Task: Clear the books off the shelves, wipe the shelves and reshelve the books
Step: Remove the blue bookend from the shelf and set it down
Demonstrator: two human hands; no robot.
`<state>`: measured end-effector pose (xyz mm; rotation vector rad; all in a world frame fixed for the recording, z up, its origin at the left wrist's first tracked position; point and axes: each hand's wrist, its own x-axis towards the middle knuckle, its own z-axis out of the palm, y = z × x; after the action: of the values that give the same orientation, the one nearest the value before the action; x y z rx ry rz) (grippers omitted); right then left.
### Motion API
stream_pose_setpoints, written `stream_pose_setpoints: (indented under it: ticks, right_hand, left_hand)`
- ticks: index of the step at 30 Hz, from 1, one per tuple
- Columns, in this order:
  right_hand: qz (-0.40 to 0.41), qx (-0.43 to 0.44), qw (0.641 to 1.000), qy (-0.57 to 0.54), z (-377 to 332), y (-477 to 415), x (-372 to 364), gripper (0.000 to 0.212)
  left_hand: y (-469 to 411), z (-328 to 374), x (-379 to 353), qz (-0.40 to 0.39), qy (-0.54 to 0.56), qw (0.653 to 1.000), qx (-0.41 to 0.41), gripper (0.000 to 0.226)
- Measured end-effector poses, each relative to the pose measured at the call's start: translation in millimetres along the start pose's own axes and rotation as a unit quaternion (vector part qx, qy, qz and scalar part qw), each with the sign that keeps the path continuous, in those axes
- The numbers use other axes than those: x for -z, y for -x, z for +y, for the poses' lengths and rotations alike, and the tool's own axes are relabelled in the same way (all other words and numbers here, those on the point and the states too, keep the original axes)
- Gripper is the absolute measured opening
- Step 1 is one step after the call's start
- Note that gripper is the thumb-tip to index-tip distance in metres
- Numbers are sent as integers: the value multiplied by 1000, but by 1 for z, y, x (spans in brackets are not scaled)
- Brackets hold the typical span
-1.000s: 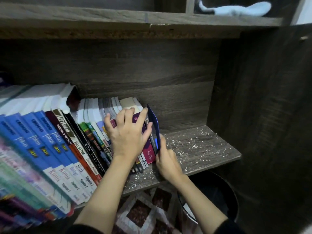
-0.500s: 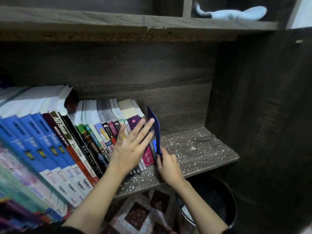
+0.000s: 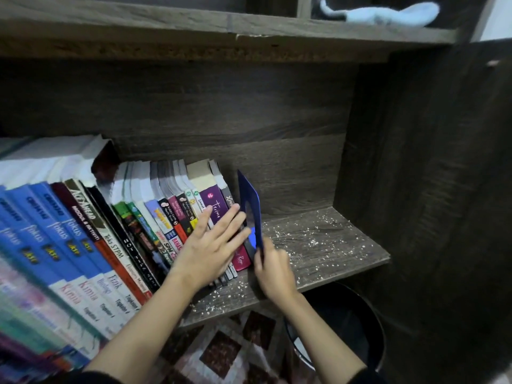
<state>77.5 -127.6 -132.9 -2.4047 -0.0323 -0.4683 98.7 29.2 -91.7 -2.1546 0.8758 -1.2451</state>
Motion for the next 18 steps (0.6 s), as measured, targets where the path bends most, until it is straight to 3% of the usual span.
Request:
stream_pose_setpoints:
  ticks: [18]
  right_hand:
    - [93, 1, 996, 7, 52, 8, 45, 37]
  left_hand:
    - [1, 4, 2, -25, 39, 998, 36, 67]
